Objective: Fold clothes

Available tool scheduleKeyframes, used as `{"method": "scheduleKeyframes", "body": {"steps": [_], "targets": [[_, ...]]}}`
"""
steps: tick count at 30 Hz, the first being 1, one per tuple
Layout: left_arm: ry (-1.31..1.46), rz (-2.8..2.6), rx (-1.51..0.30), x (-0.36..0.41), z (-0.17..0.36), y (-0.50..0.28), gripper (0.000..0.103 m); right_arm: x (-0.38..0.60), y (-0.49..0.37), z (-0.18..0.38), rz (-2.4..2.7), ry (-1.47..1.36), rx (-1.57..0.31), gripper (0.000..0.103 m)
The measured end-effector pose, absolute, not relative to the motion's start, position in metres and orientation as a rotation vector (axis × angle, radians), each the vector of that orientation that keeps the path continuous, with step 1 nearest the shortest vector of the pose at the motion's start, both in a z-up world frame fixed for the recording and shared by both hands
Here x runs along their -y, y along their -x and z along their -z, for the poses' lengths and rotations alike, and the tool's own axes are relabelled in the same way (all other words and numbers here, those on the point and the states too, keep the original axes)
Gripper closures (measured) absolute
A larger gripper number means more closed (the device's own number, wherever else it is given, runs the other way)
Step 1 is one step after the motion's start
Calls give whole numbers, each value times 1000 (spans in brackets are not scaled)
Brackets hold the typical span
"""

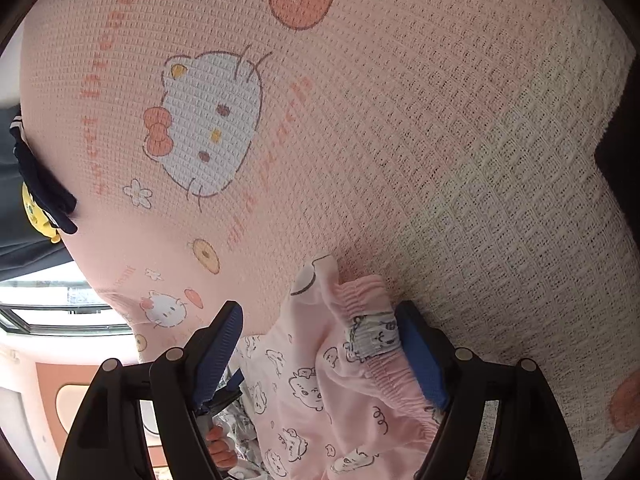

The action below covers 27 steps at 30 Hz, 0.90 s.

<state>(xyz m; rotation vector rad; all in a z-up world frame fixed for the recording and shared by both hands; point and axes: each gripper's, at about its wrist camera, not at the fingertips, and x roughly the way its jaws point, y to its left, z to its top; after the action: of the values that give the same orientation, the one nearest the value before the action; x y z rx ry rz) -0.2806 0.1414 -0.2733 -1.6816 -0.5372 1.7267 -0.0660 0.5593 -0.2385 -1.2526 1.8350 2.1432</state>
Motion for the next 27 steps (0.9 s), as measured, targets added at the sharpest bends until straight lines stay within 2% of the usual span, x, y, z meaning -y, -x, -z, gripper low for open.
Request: {"method": "scheduleKeyframes", "body": {"steps": [1, 2, 4, 10, 13, 15, 18, 21, 24, 25, 26, 27], "targets": [[1714, -1736, 528, -140, 272, 281, 30, -559, 69, 239, -2145, 1261, -1823, 25], [1741, -1761, 492, -139, 271, 280, 48, -559, 70, 238, -2150, 1280, -1795, 25], [1783, -1807, 436, -138, 270, 279, 67, -556, 74, 235, -2160, 1319, -1734, 25], [1820, -1823, 379, -141, 265, 279, 77, -542, 100, 224, -2152, 1478, -1499, 27], [1830, -1780, 386, -150, 264, 278, 78, -540, 106, 222, -2101, 1530, -1413, 43], [1845, -1740, 403, -159, 266, 276, 78, -540, 106, 222, -2072, 1551, -1359, 62], [1833, -1766, 392, -171, 265, 278, 78, -544, 103, 224, -2021, 1554, -1355, 78], [1825, -1795, 343, -179, 259, 281, 78, -542, 103, 223, -1998, 1543, -1347, 80], [1810, -1847, 250, -188, 252, 281, 78, -530, 113, 212, -2036, 1579, -1197, 80], [1792, -1880, 175, -194, 249, 278, 83, -526, 116, 209, -2049, 1589, -1149, 80], [1765, -1929, 82, -200, 245, 274, 95, -523, 118, 205, -2056, 1590, -1120, 80], [1741, -1956, 27, -205, 242, 271, 96, -521, 120, 200, -2065, 1581, -1105, 80]]}}
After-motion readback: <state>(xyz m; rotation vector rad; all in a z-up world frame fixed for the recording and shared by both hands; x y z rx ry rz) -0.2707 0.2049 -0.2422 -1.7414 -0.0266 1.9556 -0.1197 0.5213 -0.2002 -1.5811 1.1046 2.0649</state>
